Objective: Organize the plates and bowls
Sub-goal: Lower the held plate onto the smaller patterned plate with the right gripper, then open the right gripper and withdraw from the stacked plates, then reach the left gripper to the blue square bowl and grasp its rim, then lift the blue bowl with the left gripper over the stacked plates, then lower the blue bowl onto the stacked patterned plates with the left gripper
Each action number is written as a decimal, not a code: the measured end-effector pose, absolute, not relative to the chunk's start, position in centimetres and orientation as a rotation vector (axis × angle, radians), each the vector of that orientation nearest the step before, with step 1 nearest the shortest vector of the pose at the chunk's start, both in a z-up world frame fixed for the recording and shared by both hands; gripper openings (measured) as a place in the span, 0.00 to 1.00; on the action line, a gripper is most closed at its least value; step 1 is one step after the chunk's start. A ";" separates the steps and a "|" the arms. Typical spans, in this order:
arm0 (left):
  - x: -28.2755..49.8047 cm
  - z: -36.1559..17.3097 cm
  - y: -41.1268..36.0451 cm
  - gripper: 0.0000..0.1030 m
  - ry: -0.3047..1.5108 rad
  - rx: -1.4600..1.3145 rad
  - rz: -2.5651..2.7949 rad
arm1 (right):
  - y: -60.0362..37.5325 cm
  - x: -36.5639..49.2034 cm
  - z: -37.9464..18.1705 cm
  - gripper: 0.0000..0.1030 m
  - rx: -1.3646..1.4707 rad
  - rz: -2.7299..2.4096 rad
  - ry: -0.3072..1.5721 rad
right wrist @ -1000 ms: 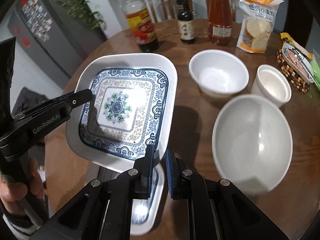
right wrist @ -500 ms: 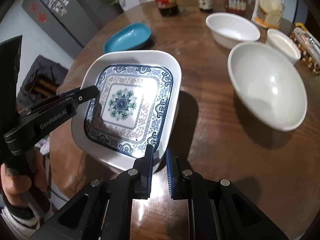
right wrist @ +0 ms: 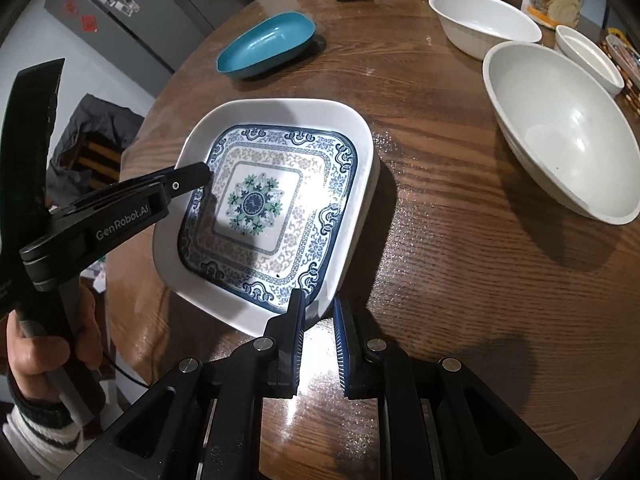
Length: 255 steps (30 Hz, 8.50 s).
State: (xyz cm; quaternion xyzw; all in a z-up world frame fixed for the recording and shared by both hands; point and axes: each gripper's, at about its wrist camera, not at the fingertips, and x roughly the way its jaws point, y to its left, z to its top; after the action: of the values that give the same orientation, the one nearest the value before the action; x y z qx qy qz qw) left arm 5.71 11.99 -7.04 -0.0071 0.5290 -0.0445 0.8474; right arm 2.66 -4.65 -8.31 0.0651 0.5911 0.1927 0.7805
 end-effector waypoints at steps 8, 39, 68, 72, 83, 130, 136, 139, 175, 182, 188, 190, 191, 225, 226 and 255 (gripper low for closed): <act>6.0 -8.2 11.9 0.17 1.155 0.025 -0.092 | -4.2 2.7 -8.5 0.17 0.127 0.401 1.282; 7.6 -5.8 10.3 0.51 1.060 0.044 -0.107 | -6.4 3.6 -4.5 0.28 0.107 0.258 1.066; 12.3 -3.8 17.4 0.87 1.030 -0.168 0.055 | -9.2 6.5 -0.3 0.57 0.188 0.212 0.950; 15.0 -4.5 18.1 0.87 1.042 -0.189 0.072 | -9.1 7.3 -0.7 0.57 0.199 0.202 0.966; 22.0 -7.9 18.5 0.64 1.129 -0.199 0.108 | -7.4 9.8 -0.6 0.57 0.156 0.193 0.976; 21.6 -8.9 12.8 0.15 1.137 0.019 -0.323 | -1.3 19.2 -8.3 0.12 -0.058 0.242 1.098; 21.6 -8.6 12.9 0.15 1.137 -0.013 -0.314 | -1.8 18.6 -6.9 0.09 -0.038 0.235 1.062; 21.4 -7.8 12.7 0.15 1.117 -0.013 -0.317 | -2.0 18.2 -6.1 0.09 -0.019 0.235 1.044; 10.7 -0.7 10.0 0.14 0.949 0.079 -0.321 | -5.8 6.6 -0.8 0.09 0.107 0.295 0.941; 9.5 -1.2 9.9 0.14 0.964 0.077 -0.305 | -5.7 5.3 -1.6 0.09 0.105 0.317 0.963; 8.5 -2.4 9.9 0.14 0.996 0.082 -0.285 | -5.4 4.5 -3.3 0.09 0.114 0.337 1.004; 8.3 -2.8 9.9 0.14 1.009 0.089 -0.277 | -5.2 4.2 -4.0 0.09 0.120 0.342 1.023; 8.2 -3.0 9.9 0.14 1.014 0.091 -0.274 | -5.2 4.0 -4.4 0.09 0.122 0.346 1.032; 8.7 -7.3 9.0 0.15 1.149 0.199 -0.253 | -3.9 4.0 -8.3 0.11 0.116 0.318 1.165; 8.7 -7.4 9.0 0.15 1.149 0.200 -0.253 | -3.9 4.1 -8.3 0.11 0.113 0.317 1.165; 9.2 -7.8 8.7 0.18 1.150 0.208 -0.276 | -4.1 4.6 -8.1 0.11 0.097 0.287 1.157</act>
State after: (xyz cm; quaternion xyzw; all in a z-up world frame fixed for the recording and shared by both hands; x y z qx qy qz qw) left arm 9.16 8.74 -7.80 0.0980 0.5411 -0.1298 0.8251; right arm 4.58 -4.10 -8.11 0.0454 0.5447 0.1350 0.8264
